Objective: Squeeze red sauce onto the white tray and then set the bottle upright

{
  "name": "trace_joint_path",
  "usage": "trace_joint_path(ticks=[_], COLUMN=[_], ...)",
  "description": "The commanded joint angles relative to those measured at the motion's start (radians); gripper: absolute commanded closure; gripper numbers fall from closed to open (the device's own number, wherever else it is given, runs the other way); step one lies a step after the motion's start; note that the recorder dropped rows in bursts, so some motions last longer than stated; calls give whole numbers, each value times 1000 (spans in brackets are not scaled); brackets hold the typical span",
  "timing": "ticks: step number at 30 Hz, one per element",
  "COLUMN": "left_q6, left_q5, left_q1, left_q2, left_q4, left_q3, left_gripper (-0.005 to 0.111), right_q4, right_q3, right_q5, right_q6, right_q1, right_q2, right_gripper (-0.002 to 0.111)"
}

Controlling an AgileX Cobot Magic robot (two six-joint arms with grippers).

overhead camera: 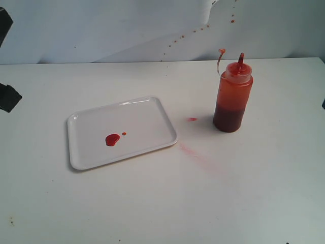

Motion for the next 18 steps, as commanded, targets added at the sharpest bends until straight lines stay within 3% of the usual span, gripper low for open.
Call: trace_joint_path(ticks=[1,8,11,14,15,18], left_q6=[-1,-9,-69,-23,-7,31], left_q5=[-4,-4,27,166,275,351], left_q1=[-4,-4,-4,-4,-4,-4], left_q2=[-6,-6,-38,-102,-161,-265], left_q4=[-14,-14,53,34,-37,-148], left_q3=[-2,-2,-2,-2,-2,-2], left_gripper=[107,107,107,107,107,107], right_q4=[-12,-12,-12,-12,-10,-10], right_q3=[5,5,5,5,5,5], right_q5=[-12,-12,-12,-12,-12,-12], right_q6=[-3,-3,-3,-3,-3,-3], right_q1=[2,2,2,2,2,2], right_q2=[-6,-6,-6,-6,-6,-6], right_gripper=[108,108,108,108,108,108])
